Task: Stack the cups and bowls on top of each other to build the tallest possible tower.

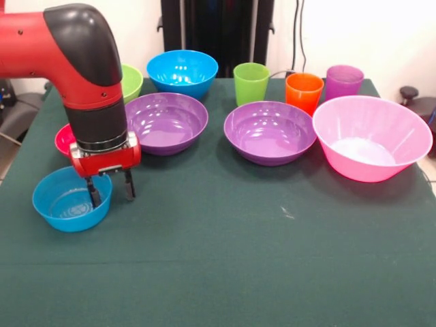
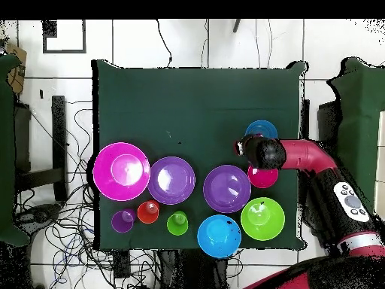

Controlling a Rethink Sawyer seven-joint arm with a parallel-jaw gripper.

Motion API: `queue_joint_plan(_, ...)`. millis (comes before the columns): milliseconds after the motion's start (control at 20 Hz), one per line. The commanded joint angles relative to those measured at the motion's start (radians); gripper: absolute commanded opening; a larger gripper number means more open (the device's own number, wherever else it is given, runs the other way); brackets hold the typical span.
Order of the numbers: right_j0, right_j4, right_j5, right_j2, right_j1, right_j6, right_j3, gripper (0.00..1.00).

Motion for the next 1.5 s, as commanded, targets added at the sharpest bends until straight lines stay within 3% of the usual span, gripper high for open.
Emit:
queue_joint_plan(50,0.091,-0.023,-0.080,-0.092,0.138,0.159,0.134,1.00)
queue_joint_plan(400,0.164,0.017,-0.162,-0.155,0.111,0.270,0.173,1.00)
queue_joint_plan(1250,0.200,0.140,-0.172,-0.168,0.095,0.270,0.223,1.00)
queue_joint_plan(1500,0.230,0.174,-0.206,-0.189,0.079,0.314,0.250,1.00)
